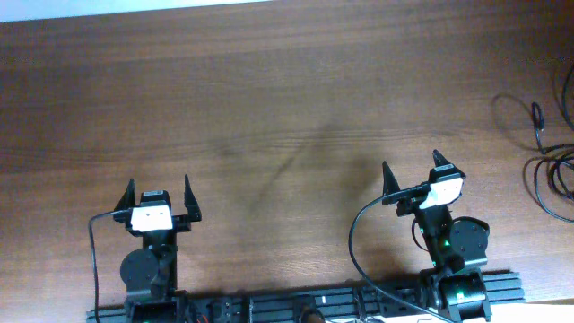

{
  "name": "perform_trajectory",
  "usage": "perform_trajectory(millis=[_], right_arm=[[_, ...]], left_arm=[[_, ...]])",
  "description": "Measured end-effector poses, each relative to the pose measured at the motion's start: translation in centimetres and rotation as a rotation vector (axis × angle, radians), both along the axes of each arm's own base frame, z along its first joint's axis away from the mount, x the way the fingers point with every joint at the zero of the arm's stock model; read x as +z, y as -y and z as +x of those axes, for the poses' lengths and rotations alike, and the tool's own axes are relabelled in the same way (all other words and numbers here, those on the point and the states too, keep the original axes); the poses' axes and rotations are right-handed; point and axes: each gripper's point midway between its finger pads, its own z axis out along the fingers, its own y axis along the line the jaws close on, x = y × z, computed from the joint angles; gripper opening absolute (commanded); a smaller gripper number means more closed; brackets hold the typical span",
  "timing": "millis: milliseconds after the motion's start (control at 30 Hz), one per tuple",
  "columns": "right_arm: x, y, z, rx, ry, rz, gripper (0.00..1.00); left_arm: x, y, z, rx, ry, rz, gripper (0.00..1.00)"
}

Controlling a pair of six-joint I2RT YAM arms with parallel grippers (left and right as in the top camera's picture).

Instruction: Untangle cables

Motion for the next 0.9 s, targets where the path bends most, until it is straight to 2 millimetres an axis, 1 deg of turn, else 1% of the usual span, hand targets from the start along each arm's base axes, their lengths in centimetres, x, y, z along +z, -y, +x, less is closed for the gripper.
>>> perform_trajectory(millis=[167,900], right_arm=[[-0.08,0.44,0.05,-0.028,-0.007,0.025,0.99],[-0.09,0.46,0.06,-0.03,-0.009,0.04,0.99]], left_arm=[[0.0,0.0,0.0,0.0,0.0,0.0,0.99],[0.0,0.0,0.0,0.0,0.0,0.0,0.99]])
